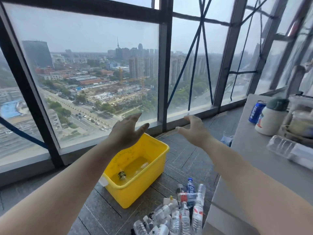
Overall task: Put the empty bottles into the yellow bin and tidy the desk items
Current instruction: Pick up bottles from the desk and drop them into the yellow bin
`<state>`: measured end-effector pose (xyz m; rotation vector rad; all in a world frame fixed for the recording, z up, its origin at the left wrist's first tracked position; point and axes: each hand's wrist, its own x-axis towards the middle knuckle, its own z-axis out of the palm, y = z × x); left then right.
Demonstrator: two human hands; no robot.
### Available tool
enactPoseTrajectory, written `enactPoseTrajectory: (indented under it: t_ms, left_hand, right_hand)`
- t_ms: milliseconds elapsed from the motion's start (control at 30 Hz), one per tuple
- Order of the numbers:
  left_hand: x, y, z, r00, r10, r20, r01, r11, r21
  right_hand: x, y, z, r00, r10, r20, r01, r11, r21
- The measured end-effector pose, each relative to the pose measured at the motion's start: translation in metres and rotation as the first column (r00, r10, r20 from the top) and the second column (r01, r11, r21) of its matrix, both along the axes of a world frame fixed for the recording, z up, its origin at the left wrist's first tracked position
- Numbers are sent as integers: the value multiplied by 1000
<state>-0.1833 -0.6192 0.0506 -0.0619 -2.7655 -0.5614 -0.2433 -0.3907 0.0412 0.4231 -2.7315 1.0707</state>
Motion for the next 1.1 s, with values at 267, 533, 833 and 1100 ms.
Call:
enactPoseTrajectory:
  t_ms: [267,533,833,1100]
  left_hand:
    - [34,136,4,978,-208,-36,209,977,41]
    - [62,282,1,920,-384,-75,388,921,44]
    - [41,386,-11,850,-526,-34,527,850,16]
    - [-37,433,-23,827,-563,-1,560,822,-101]
  right_hand:
    - [78,129,10,982,-162,-99,169,983,70]
    - [158,281,10,908,-408,-95,416,904,94]
    - [188,393,-8,837,-546,-41,545,824,154]
    - [168,445,-28,857,-513,44,478,825,302]
